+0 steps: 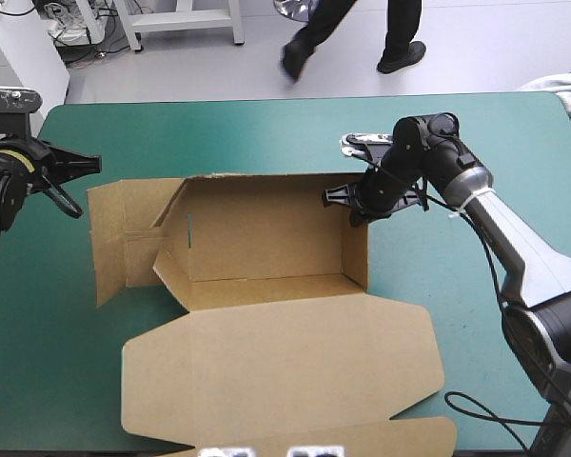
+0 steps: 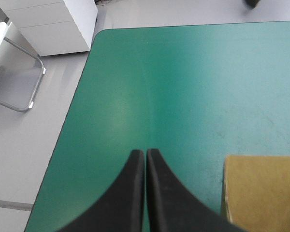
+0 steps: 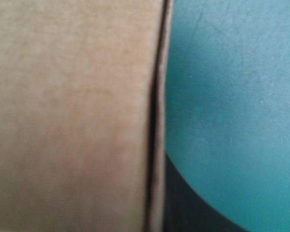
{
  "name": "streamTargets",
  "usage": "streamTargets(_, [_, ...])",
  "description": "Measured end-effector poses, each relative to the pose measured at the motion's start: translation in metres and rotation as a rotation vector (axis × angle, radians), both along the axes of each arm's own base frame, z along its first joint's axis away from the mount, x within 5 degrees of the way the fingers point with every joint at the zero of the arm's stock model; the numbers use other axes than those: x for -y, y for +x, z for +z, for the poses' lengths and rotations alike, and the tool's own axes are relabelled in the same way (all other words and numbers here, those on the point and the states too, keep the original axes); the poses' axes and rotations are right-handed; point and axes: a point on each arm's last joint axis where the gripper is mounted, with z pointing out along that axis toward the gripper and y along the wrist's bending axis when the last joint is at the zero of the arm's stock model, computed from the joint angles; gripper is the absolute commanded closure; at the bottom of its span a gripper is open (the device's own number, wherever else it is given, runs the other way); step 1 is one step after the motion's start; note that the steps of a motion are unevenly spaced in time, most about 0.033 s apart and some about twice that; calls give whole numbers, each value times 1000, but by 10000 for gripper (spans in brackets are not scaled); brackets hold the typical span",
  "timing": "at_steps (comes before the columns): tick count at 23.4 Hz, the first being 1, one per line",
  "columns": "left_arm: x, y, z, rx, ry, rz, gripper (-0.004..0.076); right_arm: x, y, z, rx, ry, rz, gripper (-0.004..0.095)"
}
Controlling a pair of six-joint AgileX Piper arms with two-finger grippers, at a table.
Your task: Fold the box
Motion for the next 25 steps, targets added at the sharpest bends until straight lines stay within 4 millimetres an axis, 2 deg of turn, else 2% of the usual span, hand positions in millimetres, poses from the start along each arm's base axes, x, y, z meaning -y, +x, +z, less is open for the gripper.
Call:
streamTargets(11, [2, 0, -1, -7, -7, -22, 729, -3, 22, -19, 69, -50, 8, 899])
streamTargets(13, [2, 0, 0, -1, -7, -24, 729, -4, 23, -20, 86, -51, 22, 830])
streamTargets(16, [2, 1, 0, 3, -7, -25, 729, -6, 24, -22, 99, -51, 19, 557])
streamTargets(18, [2, 1, 0, 3, -7, -25, 729, -5, 26, -27, 98, -76, 19, 487])
streamTargets(21, [2, 1, 0, 3, -8, -25, 729, -4, 29, -24, 123, -96, 21, 486])
streamTargets(25, [2, 1, 0, 1, -10, -26, 729, -1, 35, 6, 221, -116, 21, 486])
